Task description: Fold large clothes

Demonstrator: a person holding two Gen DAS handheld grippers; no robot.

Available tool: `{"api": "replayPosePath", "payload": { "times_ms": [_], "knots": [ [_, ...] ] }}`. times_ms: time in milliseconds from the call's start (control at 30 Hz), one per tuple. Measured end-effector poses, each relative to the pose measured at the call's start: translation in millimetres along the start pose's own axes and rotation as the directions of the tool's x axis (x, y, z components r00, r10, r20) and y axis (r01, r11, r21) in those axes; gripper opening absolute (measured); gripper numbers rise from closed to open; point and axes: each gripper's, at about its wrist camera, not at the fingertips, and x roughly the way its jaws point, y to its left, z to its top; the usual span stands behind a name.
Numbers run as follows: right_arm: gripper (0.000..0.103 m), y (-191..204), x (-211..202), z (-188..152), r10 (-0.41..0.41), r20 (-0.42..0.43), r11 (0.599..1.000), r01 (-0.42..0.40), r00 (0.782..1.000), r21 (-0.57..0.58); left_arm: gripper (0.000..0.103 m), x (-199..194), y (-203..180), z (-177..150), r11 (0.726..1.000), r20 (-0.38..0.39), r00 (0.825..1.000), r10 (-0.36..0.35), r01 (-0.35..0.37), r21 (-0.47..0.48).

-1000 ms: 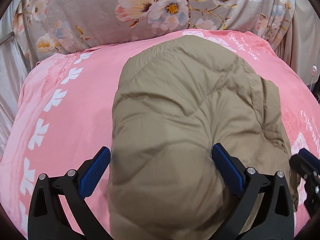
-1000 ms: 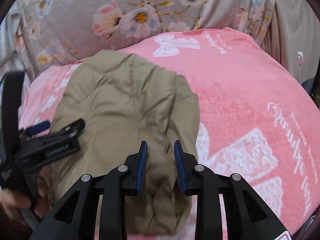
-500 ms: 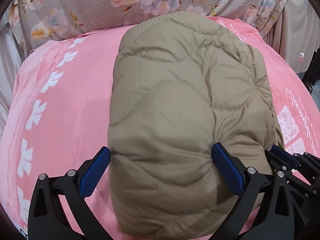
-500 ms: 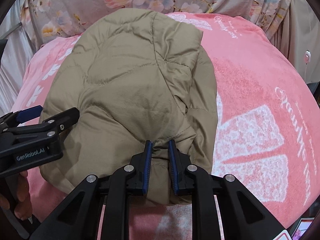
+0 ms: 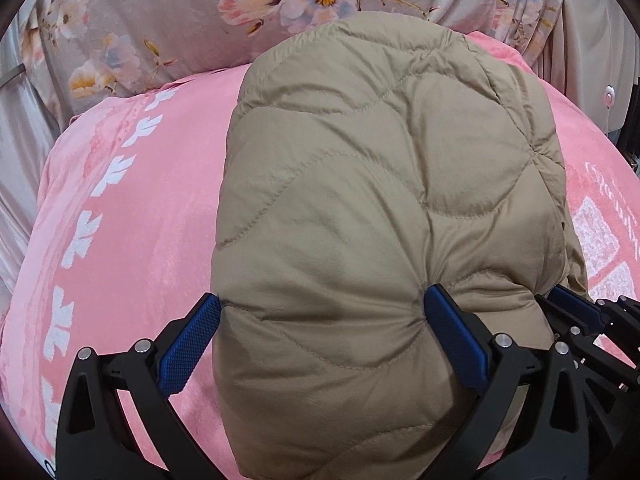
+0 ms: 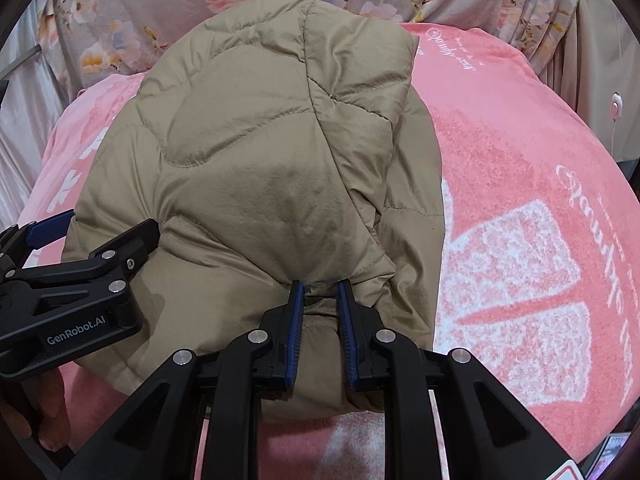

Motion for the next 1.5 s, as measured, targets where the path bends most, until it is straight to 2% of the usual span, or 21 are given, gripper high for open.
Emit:
{"api": "replayPosePath", "payload": {
  "times_ms": [500, 600, 633, 733, 833, 933, 1000, 1033, 1067, 1167, 1367, 1400, 1500],
  "knots": [
    [0.017, -2.6, 5.3, -1.0, 0.009, 0.016, 1.000, -0.009, 1.000, 0.005, 0.098, 4.0, -7.0, -4.3, 0.999, 0.024, 0.999, 0.035, -0.036, 0.010],
    [0.017, -7.0, 3.5, 0.7, 0.033, 0.017, 0.999, -0.033, 0.999, 0.012, 0.098, 4.0, -5.3, -4.7, 1.000, 0.032, 0.999, 0.030, -0.030, 0.004],
    [0.018, -13.9, -1.4, 2.7, 0.068, 0.010, 0.997, -0.068, 0.998, 0.048, 0.098, 3.5, -1.9, -4.4, 1.000, 0.033, 0.999, 0.014, -0.014, -0.004],
    [0.020, -42.9, -22.3, 9.4, 0.175, 0.046, 0.971, -0.180, 0.984, 0.159, 0.098, -2.3, 24.4, 2.4, 0.990, -0.001, 0.994, -0.107, 0.107, -0.088],
    [0.042, -80.6, -43.7, 21.7, 0.147, 0.109, 0.955, -0.169, 0.983, 0.242, 0.098, -4.6, 60.3, 11.7, 0.956, -0.010, 0.980, -0.201, 0.193, -0.222],
    [0.052, -116.3, -33.0, 33.9, 0.176, 0.075, 0.927, -0.191, 0.981, 0.322, 0.098, 4.3, 93.1, 24.2, 0.915, -0.021, 0.964, -0.264, 0.244, -0.321],
    [0.053, -133.8, -5.6, 37.6, 0.263, 0.010, 0.890, -0.247, 0.965, 0.384, 0.098, 15.0, 105.1, 29.8, 0.890, -0.044, 0.951, -0.306, 0.269, -0.367],
    [0.053, -136.3, 3.2, 38.2, 0.289, -0.011, 0.878, -0.260, 0.957, 0.403, 0.098, 21.6, 109.1, 31.4, 0.872, -0.056, 0.938, -0.342, 0.294, -0.392],
    [0.053, -139.6, 21.0, 38.3, 0.347, -0.054, 0.850, -0.289, 0.936, 0.440, 0.098, 27.4, 111.2, 32.3, 0.857, -0.067, 0.926, -0.371, 0.314, -0.407],
    [0.054, -135.5, 48.0, 35.0, 0.475, -0.077, 0.779, -0.378, 0.877, 0.501, 0.098, 40.3, 111.7, 34.8, 0.824, -0.089, 0.895, -0.436, 0.358, -0.439],
    [0.054, -111.3, 71.7, 40.6, 0.581, -0.100, 0.716, -0.450, 0.807, 0.533, 0.098, 58.5, 105.4, 41.8, 0.771, -0.103, 0.842, -0.530, 0.428, -0.471],
    [0.054, -109.7, 75.0, 41.8, 0.598, -0.097, 0.702, -0.461, 0.796, 0.542, 0.098, 60.9, 102.7, 43.6, 0.769, -0.104, 0.839, -0.534, 0.431, -0.472],
    [0.054, -103.4, 81.2, 42.5, 0.621, -0.085, 0.677, -0.479, 0.779, 0.559, 0.098, 62.9, 96.3, 47.2, 0.786, -0.111, 0.851, -0.513, 0.413, -0.460]
  ]
}}
